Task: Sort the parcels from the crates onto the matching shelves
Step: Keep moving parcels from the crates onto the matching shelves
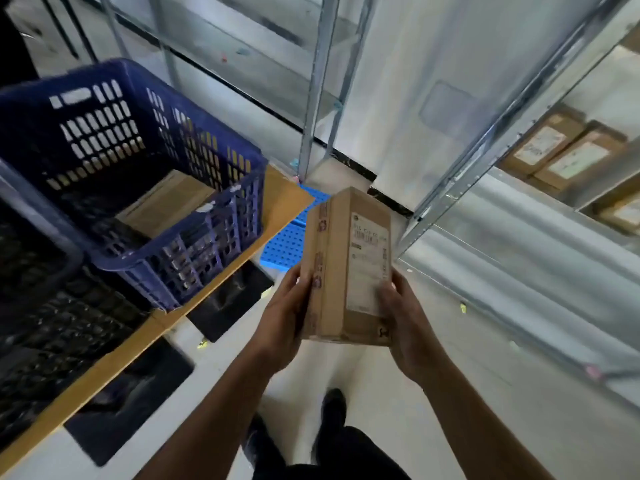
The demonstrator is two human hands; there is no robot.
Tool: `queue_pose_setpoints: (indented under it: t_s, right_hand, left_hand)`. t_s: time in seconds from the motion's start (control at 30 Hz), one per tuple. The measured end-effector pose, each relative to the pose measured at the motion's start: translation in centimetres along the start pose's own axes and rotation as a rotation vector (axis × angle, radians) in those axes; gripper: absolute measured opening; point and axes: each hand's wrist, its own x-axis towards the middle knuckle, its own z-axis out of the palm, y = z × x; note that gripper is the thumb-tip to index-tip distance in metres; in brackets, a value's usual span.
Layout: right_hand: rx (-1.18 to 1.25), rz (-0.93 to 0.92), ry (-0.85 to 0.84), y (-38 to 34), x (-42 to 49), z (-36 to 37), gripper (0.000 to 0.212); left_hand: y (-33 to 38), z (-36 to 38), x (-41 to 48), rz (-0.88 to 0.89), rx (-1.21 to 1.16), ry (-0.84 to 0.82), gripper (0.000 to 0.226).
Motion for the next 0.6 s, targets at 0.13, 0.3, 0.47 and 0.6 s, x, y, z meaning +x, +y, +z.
queue_pose_setpoints:
  t_s: [0.13,0.3,0.47,0.6]
  right_hand:
    - [0.05,0.013,0.021,1.8,-3.4,-2.5,0.051]
    - [-0.021,-0.044,0.11,3.1,-7.4,-7.1,0.055]
    - [0.032,-0.073,0.227,3.6,-13.0,-13.0,0.067]
    - [0.101,-0.079,0.358,4.5,-18.9,-19.2,0.069]
  left_hand:
    - [-2.7,2.9,-0.5,0.068,0.35,-0.004,0.033]
    - [-6.0,6.9,-1.0,0.016,0.513,-0.24,0.052]
    - [-10.6,12.8,-2.2,-0.045,0.603,-0.313,0.06]
    - [-16.0,19.5,-4.2,-0.107,0.632,-0.363,0.069]
